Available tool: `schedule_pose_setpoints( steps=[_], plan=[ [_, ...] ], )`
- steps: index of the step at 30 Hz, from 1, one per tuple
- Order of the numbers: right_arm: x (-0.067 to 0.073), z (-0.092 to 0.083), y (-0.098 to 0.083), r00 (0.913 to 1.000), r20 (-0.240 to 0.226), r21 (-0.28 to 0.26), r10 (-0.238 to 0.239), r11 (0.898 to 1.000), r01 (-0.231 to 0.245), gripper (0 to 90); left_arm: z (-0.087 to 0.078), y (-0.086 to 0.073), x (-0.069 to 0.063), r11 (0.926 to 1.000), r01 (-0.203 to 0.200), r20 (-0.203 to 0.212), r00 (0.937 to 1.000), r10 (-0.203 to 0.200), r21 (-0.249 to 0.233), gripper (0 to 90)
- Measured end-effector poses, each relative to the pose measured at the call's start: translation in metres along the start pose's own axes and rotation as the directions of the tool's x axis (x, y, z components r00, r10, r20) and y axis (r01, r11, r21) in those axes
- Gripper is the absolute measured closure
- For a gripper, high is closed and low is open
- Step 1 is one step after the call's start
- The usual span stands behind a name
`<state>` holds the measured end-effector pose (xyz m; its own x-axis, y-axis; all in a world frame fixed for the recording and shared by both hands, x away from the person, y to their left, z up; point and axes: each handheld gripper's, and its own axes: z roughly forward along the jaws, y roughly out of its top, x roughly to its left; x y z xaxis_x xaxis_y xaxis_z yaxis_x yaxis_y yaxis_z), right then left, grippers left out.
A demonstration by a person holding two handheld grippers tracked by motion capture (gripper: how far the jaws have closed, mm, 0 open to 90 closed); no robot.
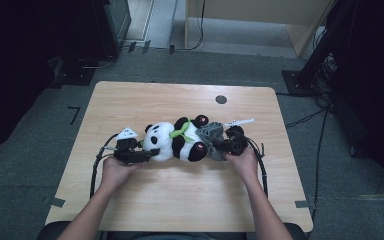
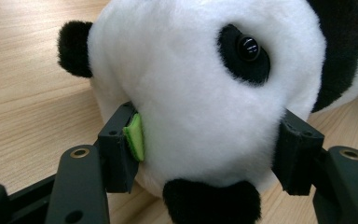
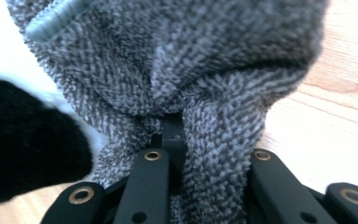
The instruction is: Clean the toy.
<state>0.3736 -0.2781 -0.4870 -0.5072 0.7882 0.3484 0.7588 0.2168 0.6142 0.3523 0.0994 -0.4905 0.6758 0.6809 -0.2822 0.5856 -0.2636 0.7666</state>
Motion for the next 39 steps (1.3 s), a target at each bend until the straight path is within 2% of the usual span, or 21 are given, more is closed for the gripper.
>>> schedule_pose_setpoints(
  steps=[5,8,10,16,18,21,24,28,32,34,36,39],
  plan=[
    [-0.006,-0.005,0.001,0.9974,0.072,0.037,-0.006,0.999,0.003,78.4,0.000,0.000,0.000,1.0000,0.006,0.000,1.0000,-0.006,-0.003,35.3],
    [-0.012,-0.021,0.002,0.9974,0.066,-0.007,0.029,1.000,-0.029,78.6,0.000,0.000,0.000,1.0000,0.006,0.001,1.0000,-0.006,-0.004,35.3],
    [-0.010,-0.030,0.003,0.9976,0.064,-0.035,0.024,0.999,-0.022,78.4,0.000,0.000,0.001,1.0000,0.006,0.001,1.0000,-0.006,-0.005,35.2],
    [0.006,-0.063,0.012,0.9993,0.038,-0.133,-0.002,0.991,0.007,78.2,0.000,0.000,0.000,1.0000,0.006,-0.001,1.0000,-0.006,-0.006,35.2],
    [0.014,-0.074,0.018,0.9999,0.012,-0.163,-0.012,0.987,0.014,78.2,0.000,0.000,0.000,1.0000,0.001,-0.003,1.0000,-0.001,-0.003,35.1],
    [0.029,-0.084,0.024,0.9990,-0.013,-0.183,-0.042,0.982,0.039,78.0,0.000,0.000,-0.002,0.9999,-0.010,-0.013,0.9999,0.010,-0.005,35.0],
    [0.046,-0.090,0.029,0.9959,-0.035,-0.180,-0.083,0.981,0.075,78.0,0.000,0.000,-0.001,0.9999,-0.009,-0.013,0.9999,0.009,-0.005,35.0],
    [0.070,-0.092,0.036,0.9877,-0.064,-0.176,-0.143,0.976,0.130,78.0,0.000,0.000,-0.001,0.9999,-0.012,-0.013,0.9999,0.011,-0.003,35.0],
    [0.095,-0.089,0.039,0.9736,-0.094,-0.156,-0.208,0.969,0.192,77.6,0.000,0.000,-0.001,0.9999,-0.012,-0.013,0.9998,0.012,-0.003,35.0],
    [0.103,-0.084,0.039,0.9673,-0.105,-0.142,-0.231,0.966,0.215,77.6,0.000,0.000,-0.001,0.9999,-0.010,-0.013,0.9999,0.010,-0.004,35.1],
    [0.107,-0.078,0.039,0.9635,-0.105,-0.119,-0.246,0.965,0.234,77.6,0.000,0.000,-0.001,1.0000,-0.008,-0.010,0.9999,0.008,-0.004,35.0],
    [0.106,-0.061,0.034,0.9634,-0.069,-0.054,-0.259,0.965,0.256,77.5,0.000,0.000,-0.001,0.9999,-0.015,-0.009,0.9998,0.015,0.003,35.0]
  ],
)
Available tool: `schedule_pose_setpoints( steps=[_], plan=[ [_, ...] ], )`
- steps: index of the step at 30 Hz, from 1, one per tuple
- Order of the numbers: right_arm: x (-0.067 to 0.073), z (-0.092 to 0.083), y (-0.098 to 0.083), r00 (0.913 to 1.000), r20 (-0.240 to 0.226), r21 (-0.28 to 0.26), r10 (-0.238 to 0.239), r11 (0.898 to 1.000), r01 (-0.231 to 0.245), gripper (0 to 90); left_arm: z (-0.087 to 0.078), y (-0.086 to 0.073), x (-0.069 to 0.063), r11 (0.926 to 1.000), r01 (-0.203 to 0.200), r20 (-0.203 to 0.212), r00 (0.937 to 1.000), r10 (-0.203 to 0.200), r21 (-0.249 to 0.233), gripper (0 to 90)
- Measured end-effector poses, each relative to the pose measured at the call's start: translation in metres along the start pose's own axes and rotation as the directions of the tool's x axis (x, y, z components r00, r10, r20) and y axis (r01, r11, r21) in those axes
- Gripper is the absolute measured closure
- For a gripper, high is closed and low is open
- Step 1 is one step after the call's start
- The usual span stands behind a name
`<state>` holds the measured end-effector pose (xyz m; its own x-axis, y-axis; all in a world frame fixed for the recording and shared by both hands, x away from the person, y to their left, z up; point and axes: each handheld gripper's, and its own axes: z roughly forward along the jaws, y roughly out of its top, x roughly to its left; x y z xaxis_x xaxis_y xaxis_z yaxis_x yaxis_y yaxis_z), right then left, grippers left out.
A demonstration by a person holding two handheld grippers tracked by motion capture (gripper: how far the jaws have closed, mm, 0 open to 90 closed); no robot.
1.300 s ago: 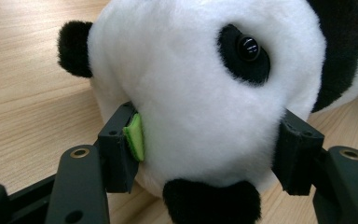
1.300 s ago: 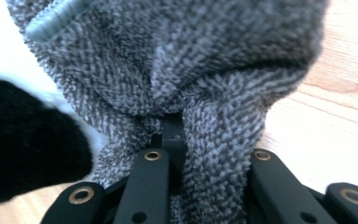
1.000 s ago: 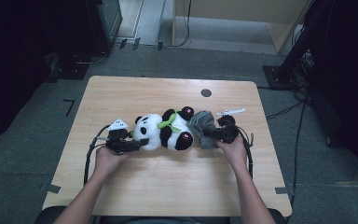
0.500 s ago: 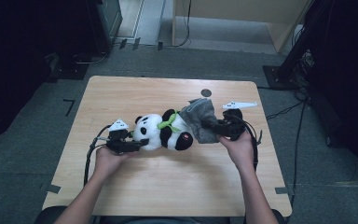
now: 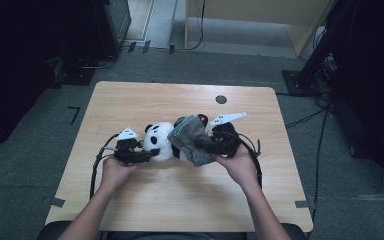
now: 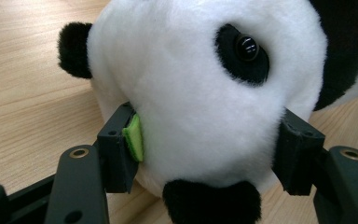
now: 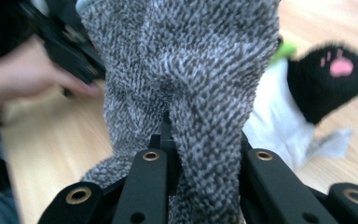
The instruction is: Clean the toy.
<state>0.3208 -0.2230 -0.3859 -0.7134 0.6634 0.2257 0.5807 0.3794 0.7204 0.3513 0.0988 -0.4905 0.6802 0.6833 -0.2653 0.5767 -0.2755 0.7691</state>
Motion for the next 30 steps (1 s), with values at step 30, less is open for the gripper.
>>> schedule_pose_setpoints(
  steps=[30],
  plan=[
    [-0.054,-0.013,-0.025,0.9817,0.155,0.016,0.110,0.993,-0.114,78.0,0.000,0.000,0.000,1.0000,-0.008,-0.001,1.0000,0.008,-0.003,35.0]
  ],
)
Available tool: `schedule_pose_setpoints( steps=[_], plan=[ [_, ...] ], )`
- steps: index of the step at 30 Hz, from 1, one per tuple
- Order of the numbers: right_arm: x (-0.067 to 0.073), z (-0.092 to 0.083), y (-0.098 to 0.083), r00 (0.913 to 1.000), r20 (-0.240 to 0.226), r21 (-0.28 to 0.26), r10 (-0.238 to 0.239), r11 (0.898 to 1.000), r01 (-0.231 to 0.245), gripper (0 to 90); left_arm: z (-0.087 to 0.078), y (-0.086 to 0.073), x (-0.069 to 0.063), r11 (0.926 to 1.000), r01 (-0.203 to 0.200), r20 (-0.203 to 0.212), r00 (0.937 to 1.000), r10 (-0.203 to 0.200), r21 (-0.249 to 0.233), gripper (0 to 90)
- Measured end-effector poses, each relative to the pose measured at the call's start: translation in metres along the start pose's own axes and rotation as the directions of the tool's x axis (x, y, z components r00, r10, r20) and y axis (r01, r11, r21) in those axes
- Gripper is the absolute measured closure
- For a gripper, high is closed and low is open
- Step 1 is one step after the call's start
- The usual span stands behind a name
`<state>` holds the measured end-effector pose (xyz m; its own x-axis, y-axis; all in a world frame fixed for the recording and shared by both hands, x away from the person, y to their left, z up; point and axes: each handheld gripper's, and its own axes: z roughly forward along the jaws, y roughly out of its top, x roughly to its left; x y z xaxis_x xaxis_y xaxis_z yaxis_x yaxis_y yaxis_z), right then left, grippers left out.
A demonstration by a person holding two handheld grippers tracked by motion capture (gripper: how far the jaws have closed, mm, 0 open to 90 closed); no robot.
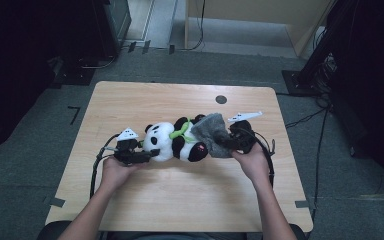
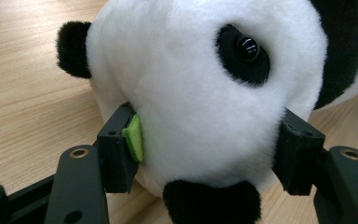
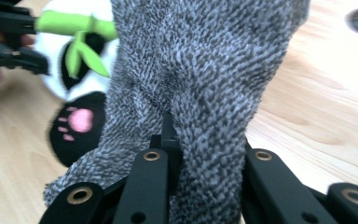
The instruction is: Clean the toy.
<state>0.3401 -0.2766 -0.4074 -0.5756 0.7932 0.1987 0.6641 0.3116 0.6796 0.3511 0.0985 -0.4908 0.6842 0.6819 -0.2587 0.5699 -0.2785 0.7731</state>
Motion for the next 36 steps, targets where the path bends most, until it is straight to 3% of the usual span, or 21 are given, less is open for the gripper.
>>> schedule_pose_setpoints(
  steps=[4,6,10,22,27,36],
  plan=[
    [-0.006,-0.013,0.000,0.9995,0.004,-0.036,0.030,0.999,-0.030,78.0,0.000,0.000,0.000,1.0000,0.005,0.002,1.0000,-0.005,-0.002,35.0],
    [-0.002,-0.020,0.004,0.9998,-0.006,-0.059,0.019,0.998,-0.019,78.0,0.000,0.000,0.000,1.0000,0.004,0.000,1.0000,-0.004,-0.002,35.0],
    [0.020,-0.028,0.015,0.9988,-0.034,-0.102,-0.035,0.994,0.032,77.7,0.000,0.000,0.000,1.0000,0.004,0.001,1.0000,-0.004,-0.002,35.0],
    [0.073,0.001,0.024,0.9799,-0.113,-0.060,-0.165,0.986,0.159,77.6,0.000,0.000,0.000,1.0000,0.004,-0.001,1.0000,-0.004,0.001,35.0],
    [0.075,0.022,0.017,0.9783,-0.082,0.004,-0.190,0.982,0.191,77.6,0.001,0.000,-0.001,1.0000,-0.006,-0.002,1.0000,0.006,0.001,35.0],
    [0.054,0.023,0.010,0.9855,-0.091,-0.013,-0.143,0.990,0.143,77.9,0.001,0.000,-0.003,0.9999,-0.015,-0.002,0.9999,0.015,-0.003,34.9]
  ],
)
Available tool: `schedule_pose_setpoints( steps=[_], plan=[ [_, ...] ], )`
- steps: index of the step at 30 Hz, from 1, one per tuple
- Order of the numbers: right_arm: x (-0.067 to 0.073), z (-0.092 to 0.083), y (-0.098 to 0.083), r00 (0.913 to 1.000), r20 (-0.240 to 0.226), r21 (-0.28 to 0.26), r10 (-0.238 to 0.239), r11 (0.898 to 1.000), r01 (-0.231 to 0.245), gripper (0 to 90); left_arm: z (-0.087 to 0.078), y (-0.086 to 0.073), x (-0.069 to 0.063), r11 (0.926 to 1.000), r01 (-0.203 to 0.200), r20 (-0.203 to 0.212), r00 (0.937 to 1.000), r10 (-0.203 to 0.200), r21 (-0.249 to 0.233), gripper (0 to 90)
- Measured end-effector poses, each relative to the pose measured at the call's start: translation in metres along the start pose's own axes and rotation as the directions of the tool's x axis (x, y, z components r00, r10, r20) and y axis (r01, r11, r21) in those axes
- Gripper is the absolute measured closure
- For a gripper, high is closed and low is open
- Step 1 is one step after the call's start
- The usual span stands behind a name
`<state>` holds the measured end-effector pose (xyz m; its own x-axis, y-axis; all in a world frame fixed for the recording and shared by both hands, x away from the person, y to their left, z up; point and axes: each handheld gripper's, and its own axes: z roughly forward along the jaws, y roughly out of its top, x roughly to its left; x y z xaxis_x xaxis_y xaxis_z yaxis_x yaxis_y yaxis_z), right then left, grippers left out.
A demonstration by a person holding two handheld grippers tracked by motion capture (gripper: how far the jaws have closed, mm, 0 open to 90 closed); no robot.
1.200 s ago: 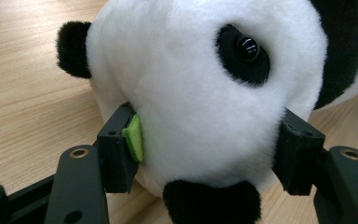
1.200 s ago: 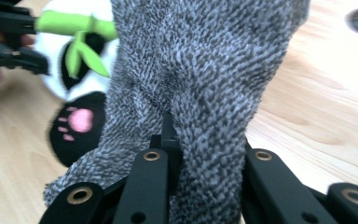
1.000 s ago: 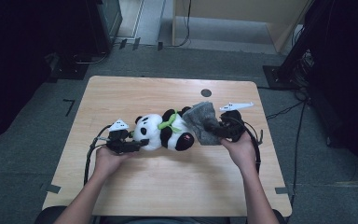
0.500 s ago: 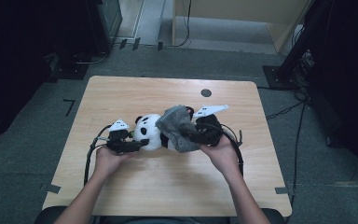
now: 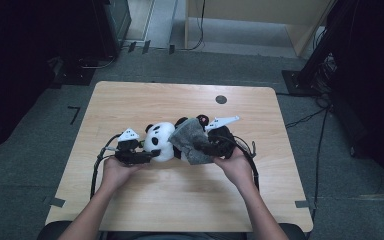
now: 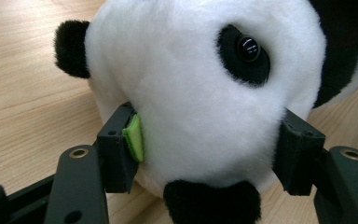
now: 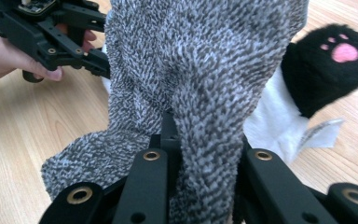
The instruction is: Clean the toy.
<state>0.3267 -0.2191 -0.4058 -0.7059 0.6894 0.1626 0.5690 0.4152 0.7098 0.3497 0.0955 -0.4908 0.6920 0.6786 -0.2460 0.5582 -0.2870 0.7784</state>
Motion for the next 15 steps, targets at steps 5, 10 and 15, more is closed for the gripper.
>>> schedule_pose_setpoints(
  steps=[5,10,15],
  plan=[
    [-0.008,-0.004,-0.002,0.9996,-0.004,-0.011,0.029,1.000,-0.029,77.9,0.000,0.000,0.000,1.0000,0.000,0.001,1.0000,0.000,-0.001,34.8],
    [-0.014,-0.007,-0.005,0.9990,-0.013,-0.018,0.042,0.999,-0.043,77.8,0.000,0.000,-0.001,1.0000,-0.003,0.003,1.0000,0.003,-0.004,34.7],
    [-0.024,-0.013,-0.009,0.9963,-0.020,-0.034,0.083,0.996,-0.084,77.7,0.001,0.000,-0.001,1.0000,-0.002,0.007,1.0000,0.002,-0.005,34.5]
  ],
)
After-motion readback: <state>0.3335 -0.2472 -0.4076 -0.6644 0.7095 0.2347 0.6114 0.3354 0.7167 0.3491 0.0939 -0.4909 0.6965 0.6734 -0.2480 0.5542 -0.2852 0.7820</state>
